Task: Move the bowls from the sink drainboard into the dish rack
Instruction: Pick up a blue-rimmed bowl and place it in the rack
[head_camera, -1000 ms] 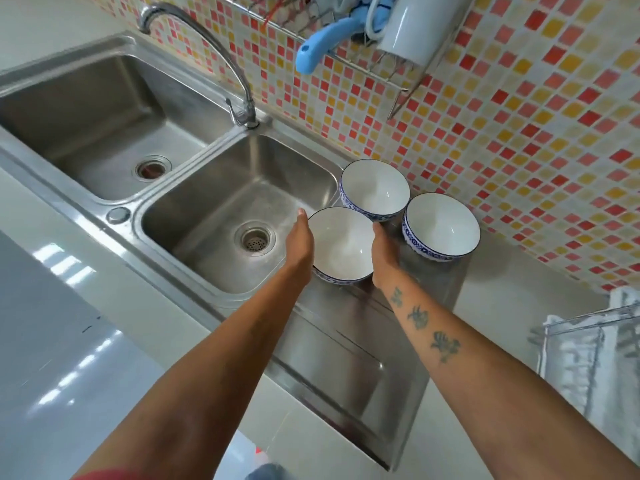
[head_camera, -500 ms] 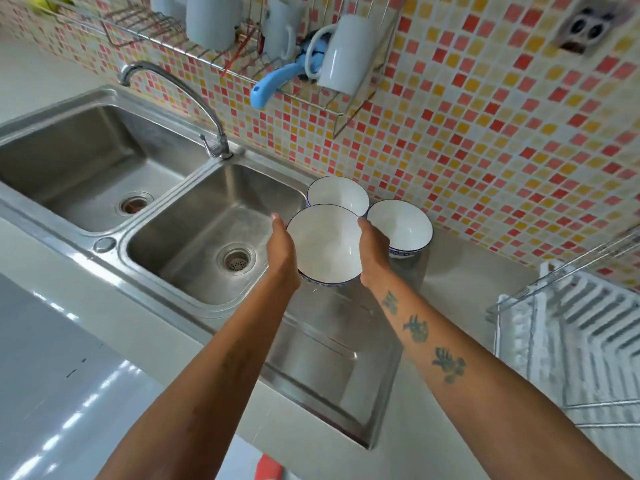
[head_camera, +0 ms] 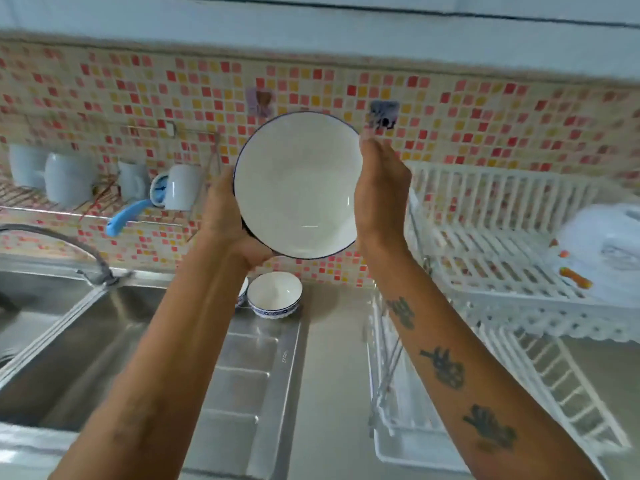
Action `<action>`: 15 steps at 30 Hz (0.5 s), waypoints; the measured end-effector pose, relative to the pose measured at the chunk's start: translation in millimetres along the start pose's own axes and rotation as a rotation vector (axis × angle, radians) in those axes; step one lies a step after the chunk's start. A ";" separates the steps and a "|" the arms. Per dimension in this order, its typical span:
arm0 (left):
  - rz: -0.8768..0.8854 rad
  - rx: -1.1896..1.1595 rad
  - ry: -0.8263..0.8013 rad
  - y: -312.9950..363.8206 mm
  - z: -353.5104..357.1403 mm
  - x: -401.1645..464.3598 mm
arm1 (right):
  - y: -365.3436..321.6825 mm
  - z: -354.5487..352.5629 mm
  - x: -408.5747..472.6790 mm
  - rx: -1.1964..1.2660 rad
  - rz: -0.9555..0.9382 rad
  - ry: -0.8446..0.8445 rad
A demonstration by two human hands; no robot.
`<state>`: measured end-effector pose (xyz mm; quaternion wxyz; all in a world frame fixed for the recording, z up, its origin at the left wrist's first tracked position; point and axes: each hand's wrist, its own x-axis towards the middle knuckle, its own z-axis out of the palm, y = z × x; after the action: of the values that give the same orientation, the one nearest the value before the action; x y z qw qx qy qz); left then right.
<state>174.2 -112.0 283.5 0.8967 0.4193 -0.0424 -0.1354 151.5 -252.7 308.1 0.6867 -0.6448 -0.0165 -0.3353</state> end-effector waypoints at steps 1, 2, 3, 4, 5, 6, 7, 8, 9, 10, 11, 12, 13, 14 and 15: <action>-0.038 0.030 -0.095 -3.0 20.0 -3.2 | -12.6 -19.5 2.1 0.018 -0.067 0.026; -0.079 0.066 -0.190 -7.0 39.0 -5.5 | -23.2 -39.3 4.6 0.044 -0.124 0.052; -0.114 0.104 -0.270 -12.0 56.6 -6.1 | -32.3 -58.9 7.6 0.066 -0.181 0.086; -0.145 0.136 -0.335 -17.7 74.5 -6.8 | -40.2 -78.0 11.4 0.085 -0.231 0.124; -0.168 0.160 -0.379 -23.8 90.1 -4.7 | -47.0 -95.7 15.6 0.104 -0.273 0.161; -0.190 0.183 -0.415 -30.7 105.9 -3.1 | -51.0 -112.6 21.2 0.124 -0.295 0.192; -0.214 0.204 -0.443 -38.4 121.2 -1.1 | -53.5 -128.8 26.6 0.127 -0.303 0.225; -0.238 0.211 -0.458 -46.4 135.3 1.5 | -54.2 -143.5 31.6 0.121 -0.301 0.254; -0.254 0.219 -0.463 -54.0 148.4 3.9 | -54.0 -156.6 36.0 0.110 -0.295 0.274; -0.256 0.232 -0.459 -61.0 159.3 7.8 | -52.2 -168.5 40.5 0.106 -0.291 0.281; -0.239 0.250 -0.445 -67.7 167.9 12.7 | -50.3 -179.1 44.6 0.100 -0.290 0.272; -0.216 0.272 -0.427 -73.5 175.1 18.4 | -47.1 -189.1 49.7 0.086 -0.286 0.239; -0.203 0.285 -0.412 -78.3 181.1 23.5 | -45.3 -198.1 54.1 0.060 -0.264 0.184; -0.190 0.305 -0.401 -81.8 185.4 28.3 | -42.8 -206.0 59.7 0.031 -0.211 0.117; -0.166 0.336 -0.382 -85.5 188.7 31.7 | -41.0 -213.3 65.3 0.001 -0.123 0.051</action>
<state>151.2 -312.9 338.7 0.7762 0.5311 -0.1981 -0.2762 95.0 -470.4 337.8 0.6655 -0.6333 -0.0386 -0.3931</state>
